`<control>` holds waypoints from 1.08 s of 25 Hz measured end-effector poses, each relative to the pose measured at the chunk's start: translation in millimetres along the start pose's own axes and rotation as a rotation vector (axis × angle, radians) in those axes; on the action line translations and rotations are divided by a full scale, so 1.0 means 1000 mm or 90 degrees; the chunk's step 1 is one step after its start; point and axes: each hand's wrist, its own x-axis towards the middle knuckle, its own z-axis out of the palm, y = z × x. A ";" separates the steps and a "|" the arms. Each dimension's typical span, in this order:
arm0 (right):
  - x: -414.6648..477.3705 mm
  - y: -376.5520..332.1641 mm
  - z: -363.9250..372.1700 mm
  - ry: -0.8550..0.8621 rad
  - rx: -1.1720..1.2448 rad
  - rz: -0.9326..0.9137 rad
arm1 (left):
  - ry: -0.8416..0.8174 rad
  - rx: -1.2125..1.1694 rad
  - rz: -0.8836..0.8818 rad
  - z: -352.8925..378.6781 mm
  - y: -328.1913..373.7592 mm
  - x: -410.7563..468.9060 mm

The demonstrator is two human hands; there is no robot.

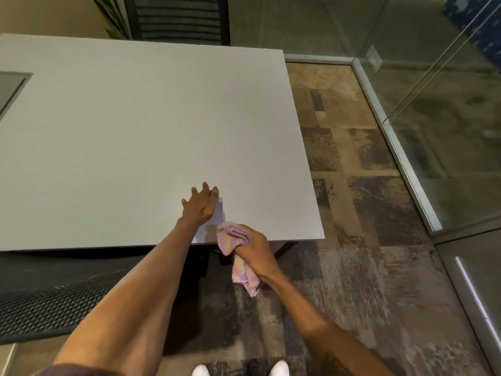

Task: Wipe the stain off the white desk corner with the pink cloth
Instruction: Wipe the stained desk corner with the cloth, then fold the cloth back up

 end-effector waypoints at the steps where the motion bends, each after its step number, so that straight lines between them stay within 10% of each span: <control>1: 0.000 -0.006 -0.004 0.028 0.033 0.026 | -0.008 -0.023 -0.007 -0.001 0.001 -0.007; 15: -0.015 -0.123 -0.053 0.289 0.369 0.029 | 0.090 -0.585 0.057 -0.017 0.114 -0.125; 27: -0.069 -0.192 -0.067 0.328 0.021 -0.132 | 0.205 -0.687 0.085 -0.047 0.190 -0.200</control>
